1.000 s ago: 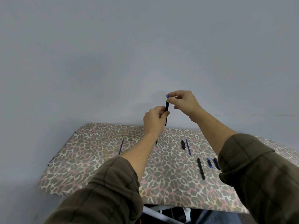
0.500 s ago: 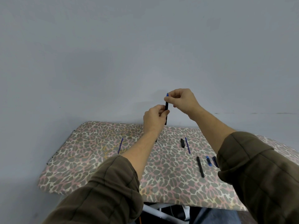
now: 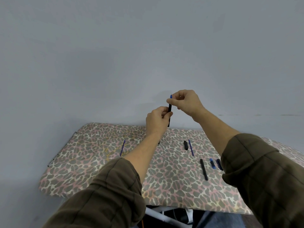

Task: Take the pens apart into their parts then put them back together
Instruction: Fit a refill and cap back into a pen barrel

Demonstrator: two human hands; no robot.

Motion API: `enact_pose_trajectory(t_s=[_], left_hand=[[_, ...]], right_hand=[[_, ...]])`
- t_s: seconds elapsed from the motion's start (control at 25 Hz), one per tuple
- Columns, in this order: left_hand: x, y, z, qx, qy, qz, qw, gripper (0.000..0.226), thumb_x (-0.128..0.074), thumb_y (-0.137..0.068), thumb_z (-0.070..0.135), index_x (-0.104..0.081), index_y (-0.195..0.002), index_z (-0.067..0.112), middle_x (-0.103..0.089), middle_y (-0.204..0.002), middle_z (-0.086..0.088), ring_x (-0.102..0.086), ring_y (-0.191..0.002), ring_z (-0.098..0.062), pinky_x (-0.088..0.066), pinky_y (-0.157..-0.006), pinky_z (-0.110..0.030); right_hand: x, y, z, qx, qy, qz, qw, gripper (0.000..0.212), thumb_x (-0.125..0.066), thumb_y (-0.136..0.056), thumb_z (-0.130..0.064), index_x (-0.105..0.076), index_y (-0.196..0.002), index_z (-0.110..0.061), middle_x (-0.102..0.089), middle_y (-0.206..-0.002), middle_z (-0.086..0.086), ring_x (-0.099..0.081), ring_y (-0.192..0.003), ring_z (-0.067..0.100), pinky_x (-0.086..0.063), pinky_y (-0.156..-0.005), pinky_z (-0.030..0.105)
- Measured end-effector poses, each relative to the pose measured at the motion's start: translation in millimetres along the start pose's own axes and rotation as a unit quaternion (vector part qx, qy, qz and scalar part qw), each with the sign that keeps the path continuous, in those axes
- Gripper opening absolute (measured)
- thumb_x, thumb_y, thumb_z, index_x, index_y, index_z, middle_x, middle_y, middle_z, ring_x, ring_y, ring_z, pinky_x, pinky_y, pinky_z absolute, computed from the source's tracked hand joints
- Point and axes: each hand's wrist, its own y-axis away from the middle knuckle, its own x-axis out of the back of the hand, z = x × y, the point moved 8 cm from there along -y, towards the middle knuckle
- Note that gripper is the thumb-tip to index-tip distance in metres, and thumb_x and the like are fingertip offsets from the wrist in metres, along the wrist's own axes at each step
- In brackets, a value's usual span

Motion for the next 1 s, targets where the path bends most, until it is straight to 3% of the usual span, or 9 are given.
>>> enact_pose_trajectory(t_s=[0.08,0.2,0.28,0.4,0.48,0.6,0.68,0.84,1.0], left_hand=[[0.5,-1.1,-0.1,0.002,0.007,-0.001,1.000,0.013,-0.072,-0.094,0.025,-0.077,-0.105,0.023,-0.078,-0.090,0.009,-0.071,-0.083,-0.006,-0.055,-0.076,-0.024],[0.7,-1.2,-0.7,0.002,0.008,-0.001,1.000,0.012,-0.073,-0.093,0.025,-0.077,-0.105,0.022,-0.078,-0.090,0.008,-0.072,-0.082,-0.007,-0.056,-0.077,-0.025],[0.5,-0.6,-1.2,0.002,0.005,0.001,1.000,0.012,-0.073,-0.093,0.025,-0.077,-0.105,0.022,-0.078,-0.089,0.009,-0.071,-0.082,-0.006,-0.055,-0.075,-0.025],[0.2,0.2,-1.4,0.005,0.007,0.001,1.000,0.014,-0.072,-0.094,0.026,-0.077,-0.106,0.022,-0.078,-0.091,0.009,-0.072,-0.084,-0.007,-0.056,-0.077,-0.026],[0.7,-0.3,-0.9,0.005,0.008,0.002,1.000,0.013,-0.072,-0.094,0.026,-0.077,-0.106,0.023,-0.078,-0.090,0.010,-0.072,-0.082,-0.005,-0.057,-0.077,-0.026],[-0.9,-0.2,-1.0,0.006,0.009,-0.004,1.000,0.013,-0.072,-0.094,0.026,-0.077,-0.105,0.023,-0.078,-0.090,0.010,-0.072,-0.082,-0.005,-0.057,-0.078,-0.027],[-1.7,0.5,-1.4,0.008,0.004,-0.005,1.000,0.013,-0.072,-0.094,0.026,-0.077,-0.106,0.023,-0.078,-0.089,0.009,-0.071,-0.082,-0.007,-0.057,-0.078,-0.029],[-1.8,0.7,-1.7,0.009,0.004,-0.006,1.000,0.013,-0.071,-0.094,0.026,-0.077,-0.105,0.023,-0.078,-0.089,0.009,-0.072,-0.081,-0.009,-0.058,-0.077,-0.031],[-0.9,-1.3,-3.0,0.012,0.018,-0.006,1.000,0.011,-0.073,-0.093,0.023,-0.078,-0.103,0.022,-0.078,-0.088,0.009,-0.073,-0.081,-0.007,-0.059,-0.080,-0.032]], right_hand=[[1.8,0.5,1.4,-0.006,-0.011,0.005,1.000,0.023,-0.083,-0.085,-0.036,-0.078,-0.093,-0.015,-0.077,-0.103,0.008,-0.070,-0.091,0.019,-0.060,-0.087,0.044],[0.2,1.3,-0.6,0.003,-0.035,-0.012,0.999,0.014,-0.076,-0.090,-0.024,-0.080,-0.102,-0.018,-0.076,-0.110,-0.001,-0.071,-0.107,0.020,-0.061,-0.092,0.044],[-0.8,0.7,-1.6,0.012,-0.017,-0.010,1.000,0.010,-0.076,-0.089,-0.018,-0.079,-0.097,-0.013,-0.077,-0.107,0.000,-0.071,-0.099,0.018,-0.060,-0.091,0.043],[0.5,-0.2,-1.4,0.011,0.005,0.000,1.000,0.015,-0.082,-0.086,-0.025,-0.076,-0.088,-0.012,-0.075,-0.093,0.004,-0.065,-0.081,0.015,-0.058,-0.083,0.039],[1.1,-0.2,0.9,0.000,-0.008,-0.002,1.000,0.017,-0.081,-0.087,-0.030,-0.077,-0.092,-0.015,-0.076,-0.098,0.003,-0.069,-0.088,0.018,-0.058,-0.083,0.039],[-1.5,0.5,-0.6,0.003,-0.033,-0.022,0.999,0.016,-0.074,-0.092,-0.021,-0.078,-0.107,-0.015,-0.075,-0.110,-0.005,-0.071,-0.109,0.019,-0.061,-0.090,0.040],[-2.4,0.4,-4.2,0.015,-0.017,-0.020,1.000,0.012,-0.072,-0.093,-0.016,-0.079,-0.103,-0.014,-0.074,-0.109,-0.008,-0.071,-0.104,0.018,-0.060,-0.089,0.040],[-1.3,0.0,-4.4,0.023,0.022,-0.001,1.000,0.004,-0.076,-0.092,-0.023,-0.074,-0.089,-0.022,-0.075,-0.099,0.002,-0.065,-0.079,0.015,-0.059,-0.083,0.042],[-3.9,0.9,0.4,0.013,-0.003,-0.018,1.000,0.017,-0.073,-0.096,-0.024,-0.077,-0.106,-0.011,-0.075,-0.110,0.011,-0.070,-0.102,0.030,-0.061,-0.091,0.046]])
